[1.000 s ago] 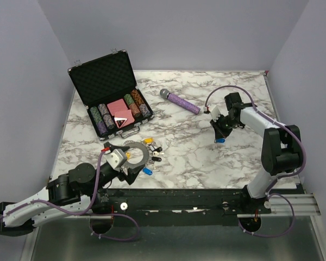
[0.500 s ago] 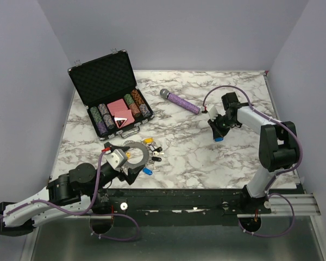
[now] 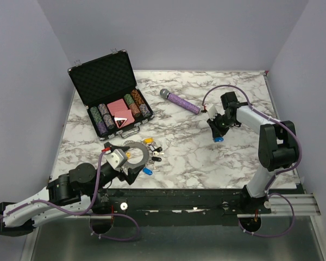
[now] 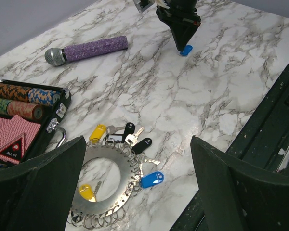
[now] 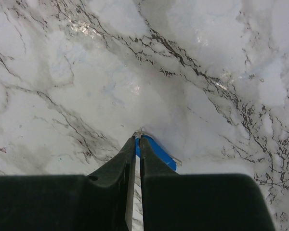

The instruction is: Put the keys on the keyring

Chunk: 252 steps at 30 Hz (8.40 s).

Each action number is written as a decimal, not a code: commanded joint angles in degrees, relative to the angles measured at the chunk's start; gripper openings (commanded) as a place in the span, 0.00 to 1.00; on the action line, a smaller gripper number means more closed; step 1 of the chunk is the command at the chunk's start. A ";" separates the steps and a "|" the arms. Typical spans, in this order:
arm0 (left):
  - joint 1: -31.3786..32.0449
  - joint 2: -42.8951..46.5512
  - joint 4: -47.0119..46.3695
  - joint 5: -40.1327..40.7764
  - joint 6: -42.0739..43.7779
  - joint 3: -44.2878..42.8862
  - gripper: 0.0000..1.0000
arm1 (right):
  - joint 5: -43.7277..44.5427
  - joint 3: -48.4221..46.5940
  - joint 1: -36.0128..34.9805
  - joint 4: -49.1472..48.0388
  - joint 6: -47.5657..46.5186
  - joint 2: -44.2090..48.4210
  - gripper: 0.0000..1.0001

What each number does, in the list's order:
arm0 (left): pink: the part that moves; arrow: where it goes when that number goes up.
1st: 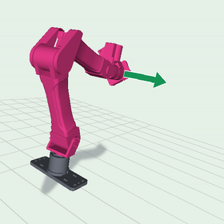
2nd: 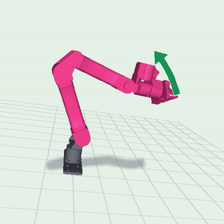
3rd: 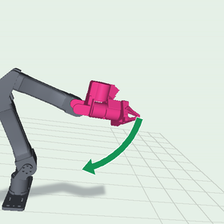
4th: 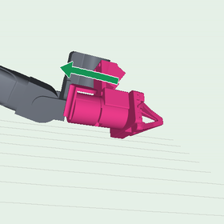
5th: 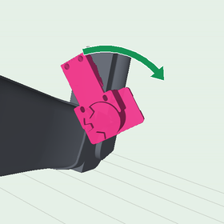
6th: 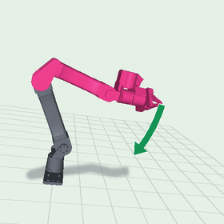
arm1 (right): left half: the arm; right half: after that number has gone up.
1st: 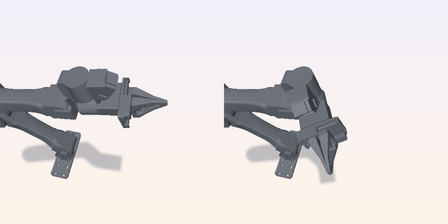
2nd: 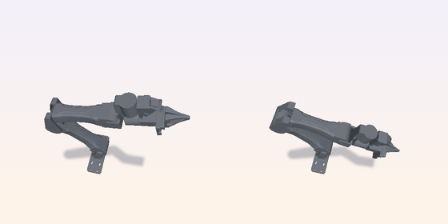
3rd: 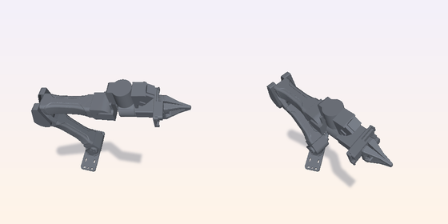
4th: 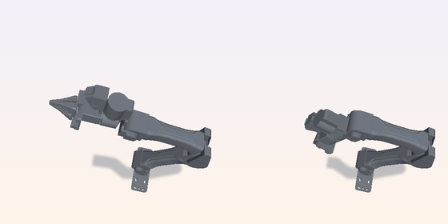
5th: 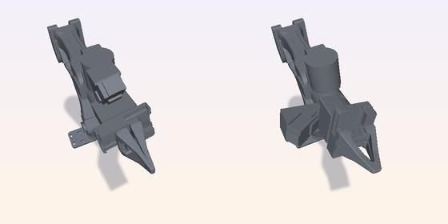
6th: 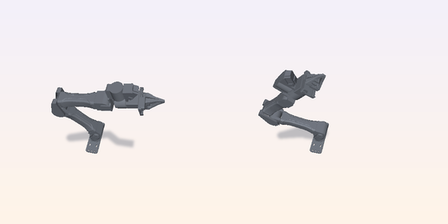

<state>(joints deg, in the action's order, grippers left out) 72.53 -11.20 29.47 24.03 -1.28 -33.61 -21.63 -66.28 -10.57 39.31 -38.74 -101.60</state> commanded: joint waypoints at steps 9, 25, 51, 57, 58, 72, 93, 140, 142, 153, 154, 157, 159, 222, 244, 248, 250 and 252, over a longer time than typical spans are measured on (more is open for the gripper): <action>-0.29 -0.22 0.15 0.93 0.84 0.47 0.97 | 0.97 -1.39 -0.59 -0.55 1.21 -0.35 0.22; -0.29 -0.14 0.15 0.84 0.93 0.47 0.98 | 1.59 -2.62 -0.51 -0.73 2.71 -0.53 0.30; -2.92 -2.32 -8.99 -2.33 -12.24 2.75 0.99 | -25.36 4.48 1.16 -3.36 6.83 17.56 0.52; -8.00 -14.18 -6.89 -4.77 -27.08 0.82 0.99 | -43.39 11.87 1.95 -8.80 11.75 25.13 0.84; -10.02 -15.85 -6.28 -6.35 -29.72 0.73 0.99 | -44.54 12.31 2.04 -9.86 12.80 25.83 0.84; -24.90 -22.37 2.78 -9.27 -54.97 7.24 0.98 | -42.27 15.83 2.22 -17.94 22.48 30.14 0.86; -27.27 -31.86 8.58 0.22 -65.26 9.70 0.60 | -41.57 17.94 2.22 -21.55 24.94 30.06 0.86; -27.62 -34.07 3.22 -0.30 -62.44 14.18 0.46 | -42.45 18.20 2.22 -21.64 24.94 29.44 0.86; -27.62 -33.19 2.96 -0.39 -62.44 14.44 0.45 | -42.44 18.12 2.22 -21.64 24.94 29.44 0.86; -27.53 -30.90 2.78 -0.83 -62.00 14.88 0.40 | -42.53 18.20 2.22 -21.56 24.94 29.53 0.86; -27.62 -30.72 2.52 -0.92 -61.83 15.06 0.40 | -42.62 18.20 2.31 -21.64 24.86 29.53 0.86; -27.53 -30.37 2.25 -1.09 -61.65 14.97 0.37 | -42.62 18.12 2.31 -21.56 24.94 29.53 0.86; -27.53 -30.46 2.17 -1.18 -61.56 14.88 0.36 | -42.62 18.20 2.22 -21.56 24.85 29.53 0.86; -27.53 -30.72 -1.09 -1.97 -70.97 17.52 0.26 | -43.24 17.77 2.31 -20.76 24.41 29.71 0.87; -27.62 -33.35 5.77 1.72 -60.86 11.90 0.54 | -43.76 17.50 2.22 -19.97 23.80 30.15 0.87; -27.62 -35.90 6.29 4.35 -61.47 10.93 0.53 | -43.85 17.59 2.22 -19.89 23.80 30.06 0.87; -27.62 -36.43 6.21 5.14 -61.48 10.84 0.53 | -43.76 17.59 2.22 -19.89 23.62 30.06 0.87; -27.62 -36.52 6.30 5.85 -61.48 10.75 0.53 | -43.76 17.50 2.31 -19.80 23.63 30.06 0.87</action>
<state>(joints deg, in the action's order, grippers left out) 45.32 -47.27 35.46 25.54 -62.22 -21.32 -63.77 -48.75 -8.54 19.05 -14.57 -71.90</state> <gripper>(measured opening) 0.533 0.866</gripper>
